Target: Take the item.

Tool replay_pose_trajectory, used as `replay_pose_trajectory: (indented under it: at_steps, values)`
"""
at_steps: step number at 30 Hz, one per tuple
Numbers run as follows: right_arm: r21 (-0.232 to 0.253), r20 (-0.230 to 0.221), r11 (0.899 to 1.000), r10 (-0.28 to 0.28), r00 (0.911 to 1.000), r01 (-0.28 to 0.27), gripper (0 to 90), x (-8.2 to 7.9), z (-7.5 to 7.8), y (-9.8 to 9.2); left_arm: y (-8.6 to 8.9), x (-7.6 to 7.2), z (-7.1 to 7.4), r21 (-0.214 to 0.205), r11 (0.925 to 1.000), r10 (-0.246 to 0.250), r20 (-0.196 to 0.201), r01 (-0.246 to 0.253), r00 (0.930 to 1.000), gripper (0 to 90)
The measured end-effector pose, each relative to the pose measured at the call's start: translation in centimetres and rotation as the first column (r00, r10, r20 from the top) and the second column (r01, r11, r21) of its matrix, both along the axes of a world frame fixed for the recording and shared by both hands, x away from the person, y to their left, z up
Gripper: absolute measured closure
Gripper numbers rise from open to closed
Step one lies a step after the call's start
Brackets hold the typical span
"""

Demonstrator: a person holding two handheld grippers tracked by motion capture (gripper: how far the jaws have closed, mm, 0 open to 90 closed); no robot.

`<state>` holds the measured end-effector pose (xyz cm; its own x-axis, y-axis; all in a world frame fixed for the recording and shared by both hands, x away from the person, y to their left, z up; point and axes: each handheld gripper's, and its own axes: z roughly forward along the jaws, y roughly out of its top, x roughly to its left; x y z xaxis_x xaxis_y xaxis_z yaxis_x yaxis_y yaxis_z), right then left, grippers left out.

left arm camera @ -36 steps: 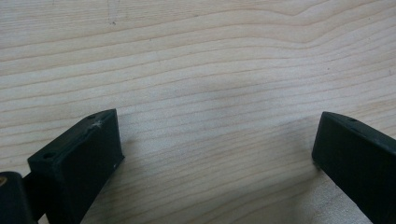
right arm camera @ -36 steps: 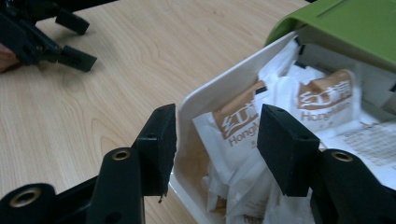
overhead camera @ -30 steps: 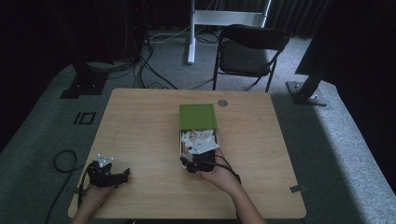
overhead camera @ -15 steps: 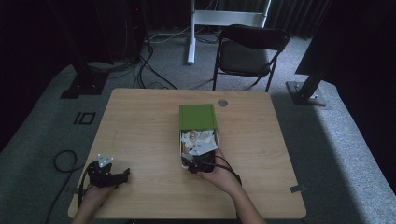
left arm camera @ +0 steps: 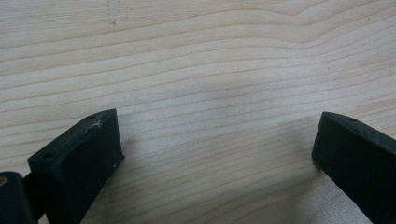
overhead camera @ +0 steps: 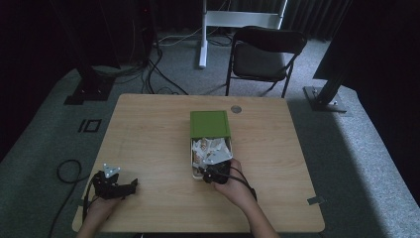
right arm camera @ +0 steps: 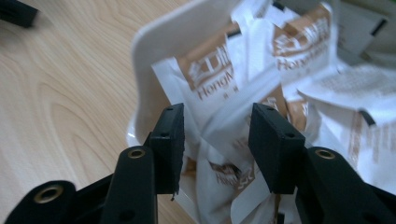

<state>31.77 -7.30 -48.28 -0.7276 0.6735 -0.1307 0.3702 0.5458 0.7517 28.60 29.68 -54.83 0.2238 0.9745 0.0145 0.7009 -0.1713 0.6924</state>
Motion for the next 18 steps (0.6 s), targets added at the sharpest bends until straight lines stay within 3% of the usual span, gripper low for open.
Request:
replay_pose_trajectory:
  at_steps: [6,13,18]
  values:
    - [0.032,-0.034,0.997,-0.075,0.9966,0.076,64.1,0.1,-0.3,-0.3,0.0,0.0,0.0,-0.001,1.0,0.0,0.001,0.0,1.0,2.3]
    - [0.103,-0.075,0.981,-0.155,0.9851,0.162,76.1,0.0,-0.3,-0.7,0.0,0.0,0.0,-0.001,1.0,0.0,0.001,0.0,1.0,2.3]
    - [0.112,-0.057,0.972,-0.202,0.9777,0.207,80.6,-0.4,-0.1,-1.1,0.0,0.0,0.0,-0.001,1.0,0.0,0.001,0.0,1.0,2.3]
